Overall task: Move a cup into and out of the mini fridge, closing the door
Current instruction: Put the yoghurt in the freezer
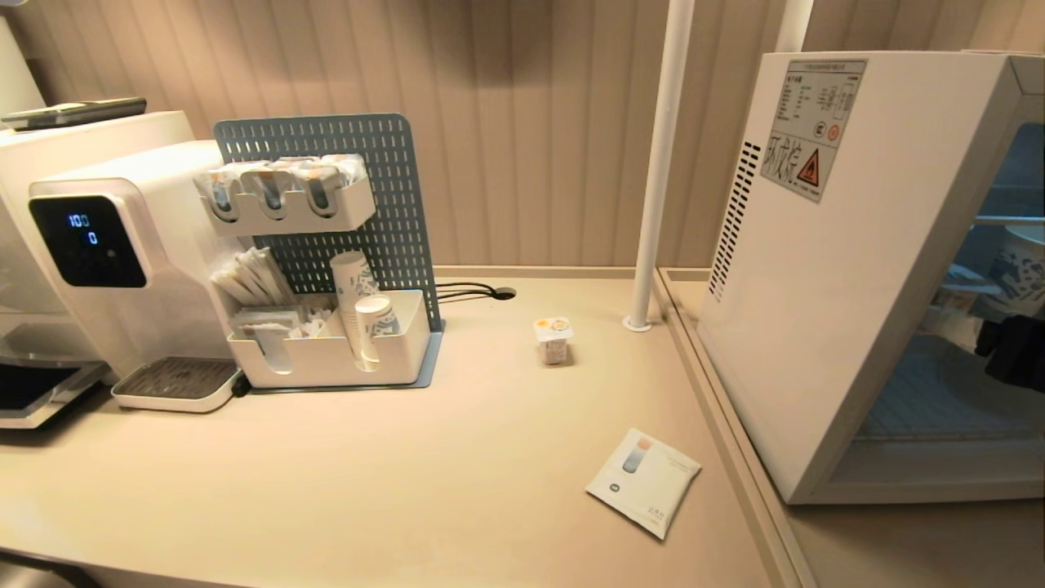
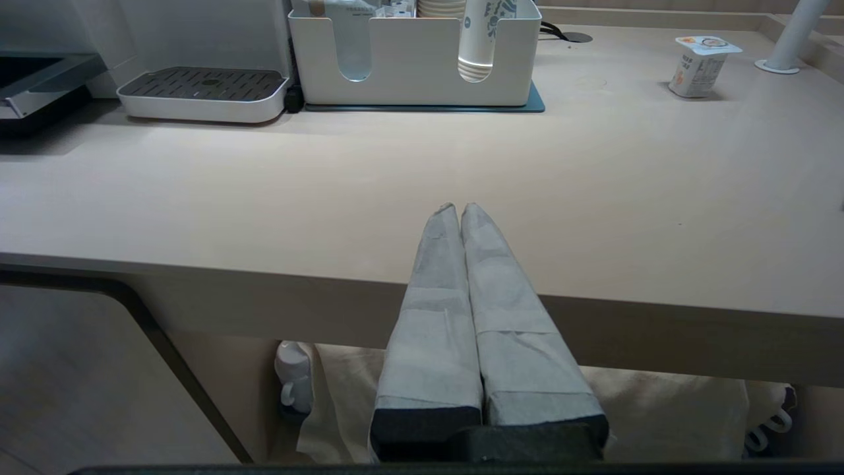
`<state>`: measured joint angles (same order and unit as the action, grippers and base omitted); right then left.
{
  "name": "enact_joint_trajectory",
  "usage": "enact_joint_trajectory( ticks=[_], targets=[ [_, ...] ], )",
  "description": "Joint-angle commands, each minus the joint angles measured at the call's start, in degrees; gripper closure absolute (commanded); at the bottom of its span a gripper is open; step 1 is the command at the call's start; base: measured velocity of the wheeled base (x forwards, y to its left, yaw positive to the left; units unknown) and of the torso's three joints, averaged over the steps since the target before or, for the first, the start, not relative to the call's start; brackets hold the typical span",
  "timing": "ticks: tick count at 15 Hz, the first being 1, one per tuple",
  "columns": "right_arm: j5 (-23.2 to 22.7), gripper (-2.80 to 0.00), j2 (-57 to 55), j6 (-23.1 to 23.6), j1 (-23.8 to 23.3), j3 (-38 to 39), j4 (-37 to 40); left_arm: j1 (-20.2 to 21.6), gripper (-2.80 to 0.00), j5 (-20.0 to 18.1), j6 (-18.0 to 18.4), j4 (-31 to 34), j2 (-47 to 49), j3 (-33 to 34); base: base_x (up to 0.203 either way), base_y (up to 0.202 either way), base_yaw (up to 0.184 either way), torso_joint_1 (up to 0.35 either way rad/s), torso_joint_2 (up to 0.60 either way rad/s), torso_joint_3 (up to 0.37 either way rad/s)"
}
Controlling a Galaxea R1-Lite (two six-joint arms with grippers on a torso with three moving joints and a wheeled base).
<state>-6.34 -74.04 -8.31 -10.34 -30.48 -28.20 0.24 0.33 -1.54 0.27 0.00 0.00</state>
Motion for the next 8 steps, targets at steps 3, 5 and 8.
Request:
enact_joint_trajectory(
  ticks=[3,5,8],
  targets=[
    [-0.2,-2.80,9.1,0.0,0.0,0.7,5.3,0.0,0.00,0.0,0.0,0.0,0.1,0.1,0.000,0.000,0.000,0.000,0.00,0.000],
    [-1.4,-2.80,11.9,0.0,0.0,1.8,6.9,0.0,0.00,0.0,0.0,0.0,0.1,0.1,0.000,0.000,0.000,0.000,0.00,0.000],
    [-1.7,-2.80,17.4,0.0,0.0,3.2,9.5,0.0,0.00,0.0,0.0,0.0,0.1,0.1,0.000,0.000,0.000,0.000,0.00,0.000]
  ],
)
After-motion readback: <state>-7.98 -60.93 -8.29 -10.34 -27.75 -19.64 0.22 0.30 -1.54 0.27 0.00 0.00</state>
